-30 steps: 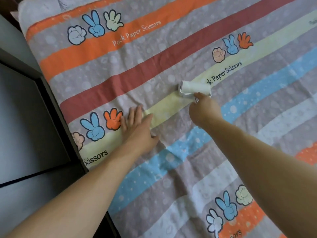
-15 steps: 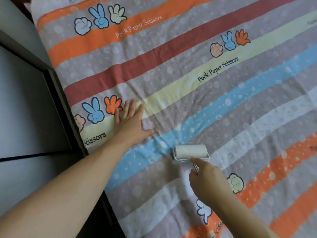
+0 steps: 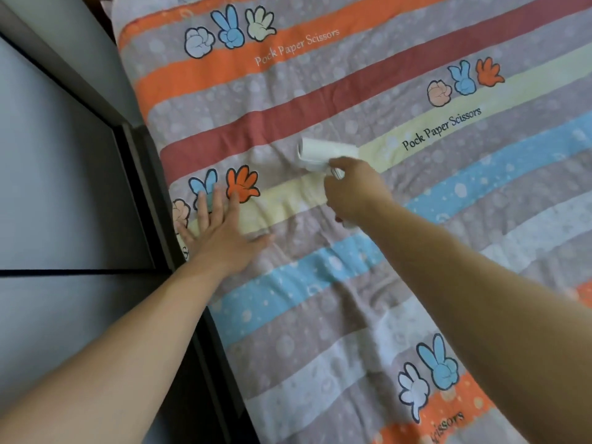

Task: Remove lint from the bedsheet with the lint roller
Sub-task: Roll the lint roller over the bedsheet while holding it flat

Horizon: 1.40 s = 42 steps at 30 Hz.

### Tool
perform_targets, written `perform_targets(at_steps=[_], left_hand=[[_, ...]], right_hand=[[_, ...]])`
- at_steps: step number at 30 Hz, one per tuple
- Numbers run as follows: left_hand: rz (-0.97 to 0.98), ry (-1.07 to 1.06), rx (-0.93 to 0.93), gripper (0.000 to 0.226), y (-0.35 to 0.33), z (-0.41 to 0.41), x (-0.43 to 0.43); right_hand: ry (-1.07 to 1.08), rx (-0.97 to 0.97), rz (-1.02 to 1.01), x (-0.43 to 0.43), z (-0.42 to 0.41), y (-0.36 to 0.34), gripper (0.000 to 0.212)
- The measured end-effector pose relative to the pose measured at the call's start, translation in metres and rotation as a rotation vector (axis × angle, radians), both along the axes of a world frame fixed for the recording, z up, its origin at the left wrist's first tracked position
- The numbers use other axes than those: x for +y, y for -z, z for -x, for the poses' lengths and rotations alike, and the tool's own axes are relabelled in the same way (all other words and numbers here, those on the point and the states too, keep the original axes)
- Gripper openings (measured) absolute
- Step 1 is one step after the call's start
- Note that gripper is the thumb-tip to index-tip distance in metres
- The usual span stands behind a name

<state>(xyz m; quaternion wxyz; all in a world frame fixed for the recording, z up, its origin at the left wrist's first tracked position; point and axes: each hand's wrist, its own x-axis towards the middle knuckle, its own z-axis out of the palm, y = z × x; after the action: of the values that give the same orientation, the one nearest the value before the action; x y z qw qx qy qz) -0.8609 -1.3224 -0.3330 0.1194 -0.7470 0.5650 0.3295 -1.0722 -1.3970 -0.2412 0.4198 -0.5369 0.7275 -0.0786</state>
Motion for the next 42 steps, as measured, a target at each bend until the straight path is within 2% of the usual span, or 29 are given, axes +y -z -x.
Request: perform_targets(at_steps=[4,9,15,20,26,31,34,37,42], left_hand=[[0.055,0.017,0.031,0.106,0.014,-0.016,0.001],[0.147,-0.011,0.113,0.090,0.014,-0.020,0.005],[0.247,-0.142,0.215,0.072,0.013,-0.009,0.038],[0.289,-0.255,0.232,0.075,0.011,0.005,0.059],[0.313,-0.611,0.429,0.092,0.010,0.008,0.057],[0.459,-0.782,0.640,0.077,0.014,0.006,0.059],[0.462,-0.846,0.766,0.076,0.023,-0.004,0.059],[0.440,-0.904,0.915,0.072,0.032,-0.016,0.063],[0.451,-0.893,0.985,0.071,0.029,-0.018,0.068]], right_hand=[[-0.105,0.070,-0.036,-0.013,-0.029,0.027,0.056],[-0.214,0.223,-0.100,0.044,-0.021,0.027,0.049],[-0.234,0.208,-0.202,0.151,0.009,0.007,0.049],[-0.279,0.211,-0.229,0.195,0.024,-0.006,0.050],[-0.293,0.120,-0.365,0.163,0.050,-0.045,0.042],[-0.211,0.050,-0.037,0.093,0.003,-0.034,0.045],[-0.200,-0.004,0.038,0.044,-0.051,-0.008,0.046],[-0.281,0.086,0.037,0.023,-0.086,0.012,0.045],[-0.390,0.184,-0.072,0.064,-0.077,0.020,0.046]])
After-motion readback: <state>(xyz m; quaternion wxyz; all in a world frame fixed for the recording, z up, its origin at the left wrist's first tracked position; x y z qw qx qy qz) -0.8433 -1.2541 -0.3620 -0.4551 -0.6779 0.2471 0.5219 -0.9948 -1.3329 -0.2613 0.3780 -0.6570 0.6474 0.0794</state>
